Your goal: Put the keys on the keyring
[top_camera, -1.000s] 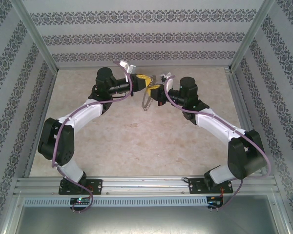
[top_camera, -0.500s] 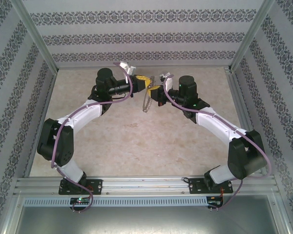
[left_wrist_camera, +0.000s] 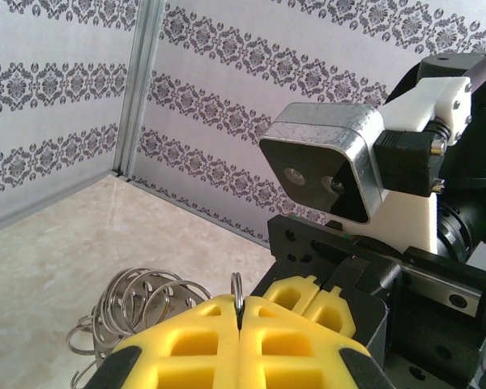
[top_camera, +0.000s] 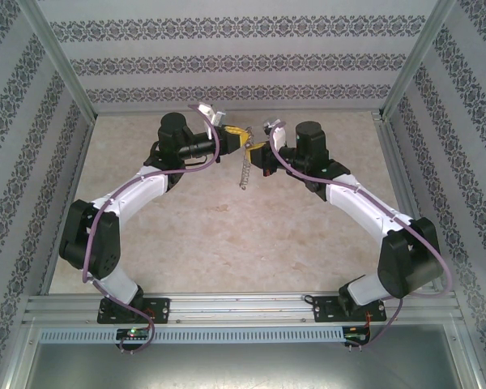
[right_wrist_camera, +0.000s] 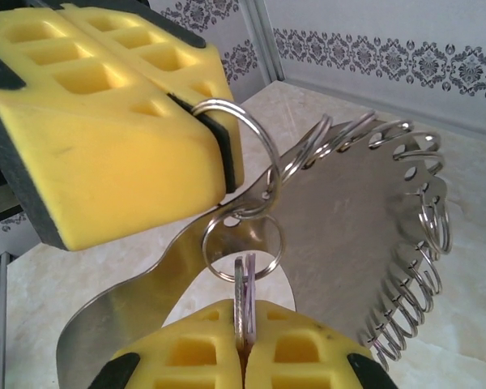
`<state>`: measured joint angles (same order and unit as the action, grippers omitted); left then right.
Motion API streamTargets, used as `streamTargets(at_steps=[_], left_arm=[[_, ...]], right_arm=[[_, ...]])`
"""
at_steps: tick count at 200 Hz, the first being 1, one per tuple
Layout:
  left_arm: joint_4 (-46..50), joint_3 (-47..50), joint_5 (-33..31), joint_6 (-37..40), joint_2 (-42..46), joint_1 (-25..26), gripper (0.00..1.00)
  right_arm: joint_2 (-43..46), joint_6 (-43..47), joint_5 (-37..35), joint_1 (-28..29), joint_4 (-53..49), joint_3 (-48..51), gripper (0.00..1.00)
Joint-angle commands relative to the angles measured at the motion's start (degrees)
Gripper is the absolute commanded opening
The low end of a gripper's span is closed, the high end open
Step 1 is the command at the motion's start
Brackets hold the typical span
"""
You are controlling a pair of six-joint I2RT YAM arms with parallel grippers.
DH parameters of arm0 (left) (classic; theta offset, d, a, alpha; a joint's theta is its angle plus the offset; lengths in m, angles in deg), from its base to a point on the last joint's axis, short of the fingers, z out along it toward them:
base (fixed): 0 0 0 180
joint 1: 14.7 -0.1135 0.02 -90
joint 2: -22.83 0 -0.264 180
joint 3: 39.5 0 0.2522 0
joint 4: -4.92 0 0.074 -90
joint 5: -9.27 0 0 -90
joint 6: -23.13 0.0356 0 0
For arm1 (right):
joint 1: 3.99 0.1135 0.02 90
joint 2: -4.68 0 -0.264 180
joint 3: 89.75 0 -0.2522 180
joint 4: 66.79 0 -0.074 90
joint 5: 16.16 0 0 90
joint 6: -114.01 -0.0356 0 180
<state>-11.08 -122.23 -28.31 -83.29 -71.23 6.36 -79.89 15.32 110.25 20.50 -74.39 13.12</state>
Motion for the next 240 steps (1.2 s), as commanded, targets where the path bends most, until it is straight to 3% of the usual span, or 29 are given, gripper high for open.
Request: streamTargets(at_steps=[1,15,35,48,89,172,240], left_arm=[[-1.81,-0.55,-0.02,1.24,2.92,0.39,0.00],[-2.31,-0.38,-0.37,1.01,2.97,0.52,0.00],[-3.36,-0.21,-0.65,0.28,2.71,0.60,0.00],[-4.13,-0.11,-0.96,-0.32,2.62,0.52,0.00],[-6.91,0.22,-1.15,-2.23,1.97,0.56,0.00],[-11.34,1.33,-2.32,-6.45,1.78,0.56,0.00],[-15.37,1.58,-2.68,-10.11,0.83,0.57,0.00]], right_arm=[[0.28,0.74,1.57,-0.50,-0.29,-1.23,0.00],[0.54,0.64,1.74,-0.58,-0.23,-0.90,0.00],[1.29,-0.31,2.49,-1.23,0.49,-0.06,0.28],[2.32,-1.64,3.46,-2.30,1.66,0.90,0.34],[6.06,-9.44,6.16,-7.25,8.97,5.17,0.35],[0.98,-42.32,6.83,-8.98,41.90,6.74,0.34],[-3.87,-49.03,5.75,-6.35,51.13,7.02,0.33]])
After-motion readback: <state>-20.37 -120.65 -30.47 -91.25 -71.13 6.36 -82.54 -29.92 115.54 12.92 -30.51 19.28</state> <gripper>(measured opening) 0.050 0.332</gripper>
